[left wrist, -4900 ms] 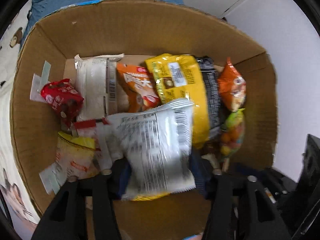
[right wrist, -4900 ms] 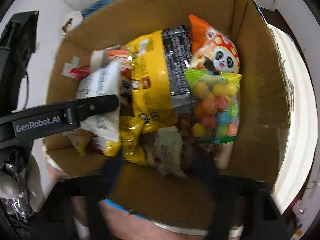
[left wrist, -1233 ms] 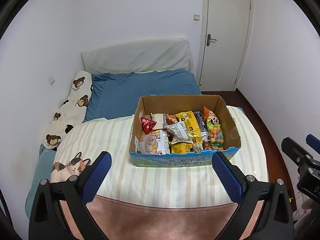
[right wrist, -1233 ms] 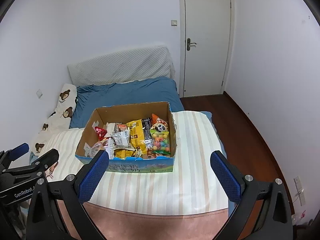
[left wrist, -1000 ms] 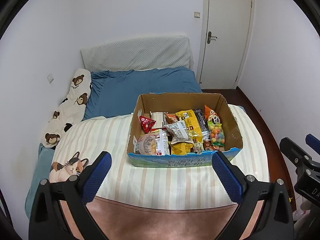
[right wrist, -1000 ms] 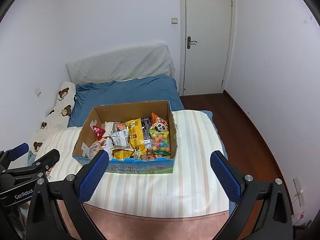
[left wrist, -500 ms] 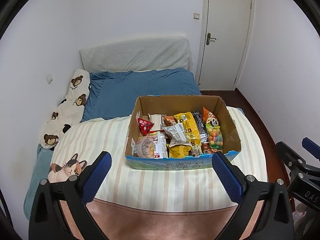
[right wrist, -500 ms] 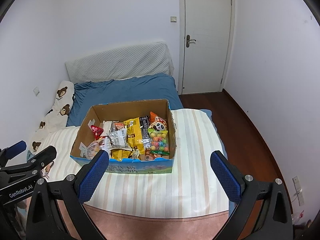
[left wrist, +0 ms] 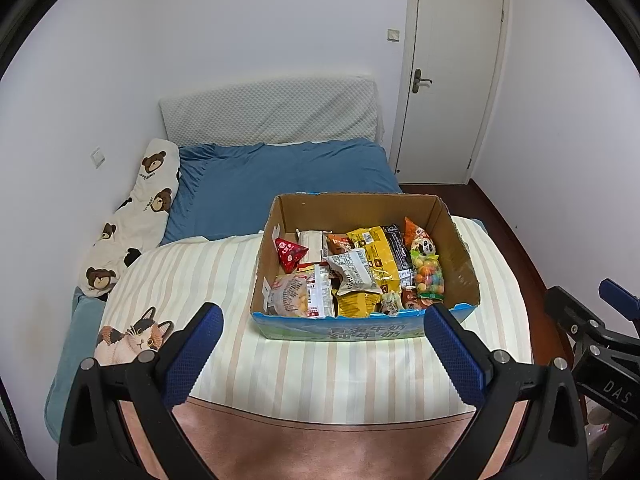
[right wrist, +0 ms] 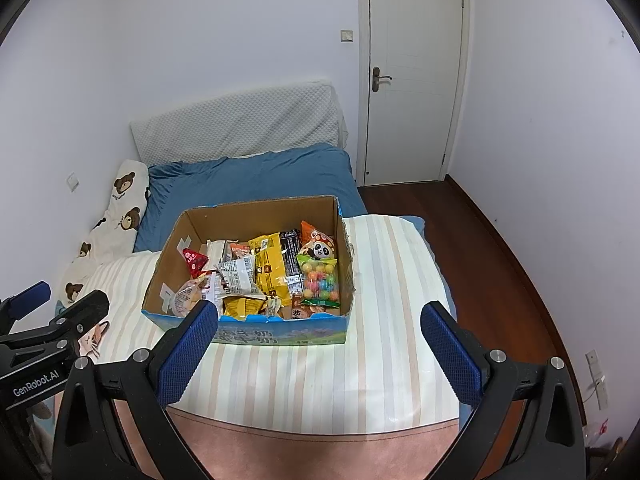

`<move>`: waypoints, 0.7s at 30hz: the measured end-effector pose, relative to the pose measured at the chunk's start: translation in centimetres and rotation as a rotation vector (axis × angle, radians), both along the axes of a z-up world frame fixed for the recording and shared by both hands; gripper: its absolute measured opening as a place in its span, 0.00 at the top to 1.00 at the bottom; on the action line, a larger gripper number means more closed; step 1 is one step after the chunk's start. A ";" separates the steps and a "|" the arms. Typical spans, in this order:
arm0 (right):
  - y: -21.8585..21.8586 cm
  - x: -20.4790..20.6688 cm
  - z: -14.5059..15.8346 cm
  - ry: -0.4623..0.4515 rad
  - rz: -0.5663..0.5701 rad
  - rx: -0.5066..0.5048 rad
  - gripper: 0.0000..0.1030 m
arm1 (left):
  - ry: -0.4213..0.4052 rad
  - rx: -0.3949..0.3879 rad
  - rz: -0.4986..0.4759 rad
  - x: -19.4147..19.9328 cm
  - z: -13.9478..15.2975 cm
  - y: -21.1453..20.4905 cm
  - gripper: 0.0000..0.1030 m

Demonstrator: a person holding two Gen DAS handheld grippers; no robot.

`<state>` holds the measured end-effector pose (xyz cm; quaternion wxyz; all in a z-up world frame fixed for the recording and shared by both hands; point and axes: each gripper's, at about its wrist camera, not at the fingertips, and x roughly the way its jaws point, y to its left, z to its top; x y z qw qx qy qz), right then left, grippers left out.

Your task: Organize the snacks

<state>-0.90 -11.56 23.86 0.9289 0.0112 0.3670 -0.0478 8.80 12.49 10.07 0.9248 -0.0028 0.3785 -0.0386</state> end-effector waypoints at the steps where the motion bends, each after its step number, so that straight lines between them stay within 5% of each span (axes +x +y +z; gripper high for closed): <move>1: 0.0 0.0 0.0 0.000 0.000 0.001 0.00 | -0.001 -0.001 -0.001 0.0 0.0 0.0 0.00; 21: 0.4 -0.3 0.5 -0.003 0.004 0.006 0.00 | -0.011 0.010 0.018 -0.3 0.5 0.1 0.00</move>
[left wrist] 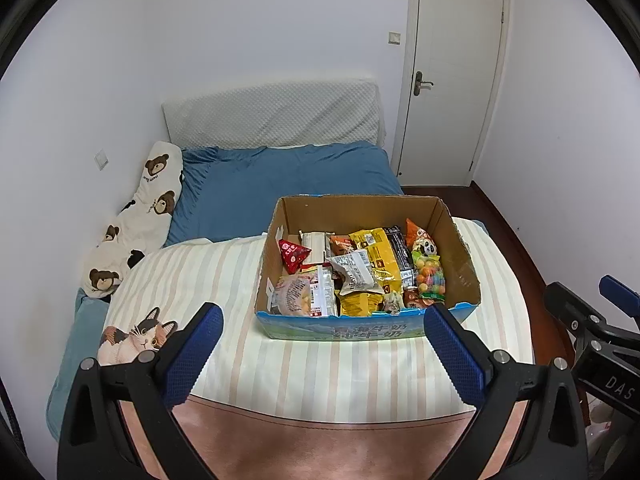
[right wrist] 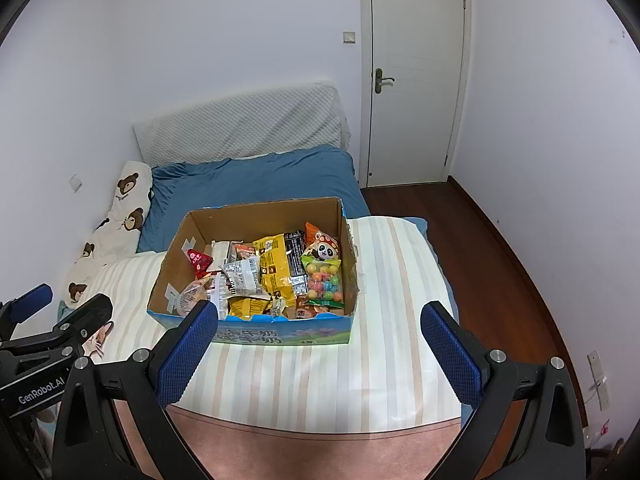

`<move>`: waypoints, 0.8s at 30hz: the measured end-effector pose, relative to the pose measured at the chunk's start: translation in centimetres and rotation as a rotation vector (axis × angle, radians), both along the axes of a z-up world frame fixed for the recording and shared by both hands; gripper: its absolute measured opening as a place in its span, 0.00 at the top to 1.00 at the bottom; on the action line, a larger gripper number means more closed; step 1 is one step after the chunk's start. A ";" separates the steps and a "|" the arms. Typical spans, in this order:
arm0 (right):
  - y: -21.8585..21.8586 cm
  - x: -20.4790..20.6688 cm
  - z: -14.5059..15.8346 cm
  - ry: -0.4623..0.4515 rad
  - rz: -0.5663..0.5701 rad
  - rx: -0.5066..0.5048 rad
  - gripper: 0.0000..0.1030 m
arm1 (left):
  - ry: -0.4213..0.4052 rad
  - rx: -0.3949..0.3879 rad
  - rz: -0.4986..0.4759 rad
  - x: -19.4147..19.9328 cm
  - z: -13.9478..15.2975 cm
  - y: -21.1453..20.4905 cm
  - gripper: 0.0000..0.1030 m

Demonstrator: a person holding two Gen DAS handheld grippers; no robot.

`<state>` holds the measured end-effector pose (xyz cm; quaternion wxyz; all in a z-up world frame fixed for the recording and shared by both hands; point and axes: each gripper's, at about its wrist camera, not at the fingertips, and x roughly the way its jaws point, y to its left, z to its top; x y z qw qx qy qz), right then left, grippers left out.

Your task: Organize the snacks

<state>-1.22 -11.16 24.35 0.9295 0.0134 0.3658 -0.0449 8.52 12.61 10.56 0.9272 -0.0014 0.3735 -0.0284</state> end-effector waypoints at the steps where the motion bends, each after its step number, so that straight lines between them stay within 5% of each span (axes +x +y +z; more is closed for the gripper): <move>1: 0.0 0.0 0.0 0.000 -0.001 -0.001 0.00 | -0.001 0.001 0.000 0.0 0.0 0.0 0.00; 24: 0.0 -0.2 0.6 -0.007 0.003 0.002 0.00 | -0.017 0.004 0.003 -0.5 0.4 -0.1 0.00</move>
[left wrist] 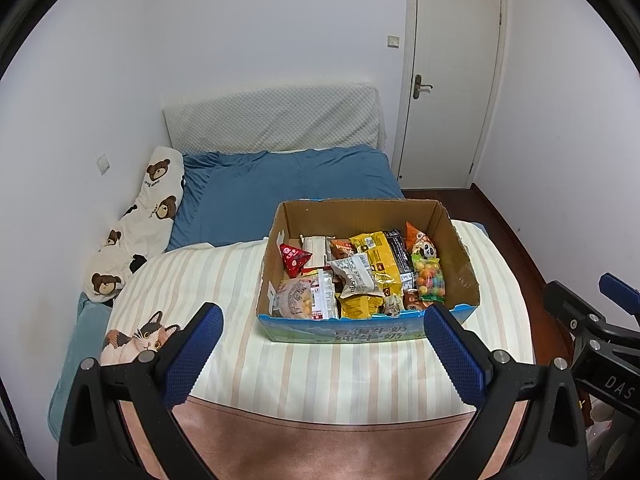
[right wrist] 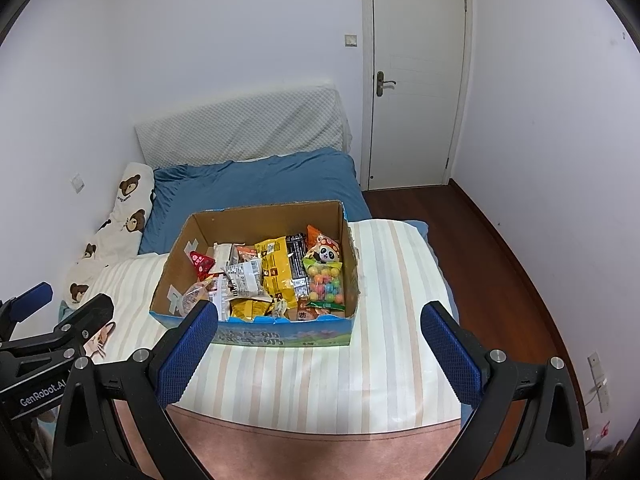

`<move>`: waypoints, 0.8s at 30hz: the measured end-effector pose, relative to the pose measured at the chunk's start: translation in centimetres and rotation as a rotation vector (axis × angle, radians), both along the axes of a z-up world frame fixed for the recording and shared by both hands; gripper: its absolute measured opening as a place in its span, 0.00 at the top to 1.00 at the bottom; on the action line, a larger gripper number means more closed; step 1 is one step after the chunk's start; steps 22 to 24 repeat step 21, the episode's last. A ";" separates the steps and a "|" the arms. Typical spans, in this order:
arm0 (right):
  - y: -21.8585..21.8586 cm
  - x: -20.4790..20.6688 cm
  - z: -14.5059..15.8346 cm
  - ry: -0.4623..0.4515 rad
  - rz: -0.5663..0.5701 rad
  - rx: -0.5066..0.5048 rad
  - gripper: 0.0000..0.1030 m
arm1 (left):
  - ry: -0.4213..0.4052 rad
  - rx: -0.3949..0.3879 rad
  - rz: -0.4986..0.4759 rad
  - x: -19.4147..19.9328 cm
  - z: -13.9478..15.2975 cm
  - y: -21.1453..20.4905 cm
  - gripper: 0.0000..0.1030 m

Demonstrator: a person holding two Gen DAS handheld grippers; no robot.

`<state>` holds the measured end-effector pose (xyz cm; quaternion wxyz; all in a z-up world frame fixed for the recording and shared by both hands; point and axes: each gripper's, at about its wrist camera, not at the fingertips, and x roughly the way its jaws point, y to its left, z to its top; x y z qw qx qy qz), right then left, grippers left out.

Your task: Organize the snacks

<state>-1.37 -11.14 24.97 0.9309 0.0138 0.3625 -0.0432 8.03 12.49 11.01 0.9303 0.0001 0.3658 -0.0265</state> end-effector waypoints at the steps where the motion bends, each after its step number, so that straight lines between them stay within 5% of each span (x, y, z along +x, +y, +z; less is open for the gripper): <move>1: -0.1 0.0 0.1 -0.001 0.001 0.001 0.00 | -0.001 0.000 -0.001 0.1 0.0 0.0 0.00; 24: -0.2 0.0 0.2 -0.005 0.002 0.003 0.00 | -0.025 0.007 -0.003 -0.1 0.3 0.0 0.00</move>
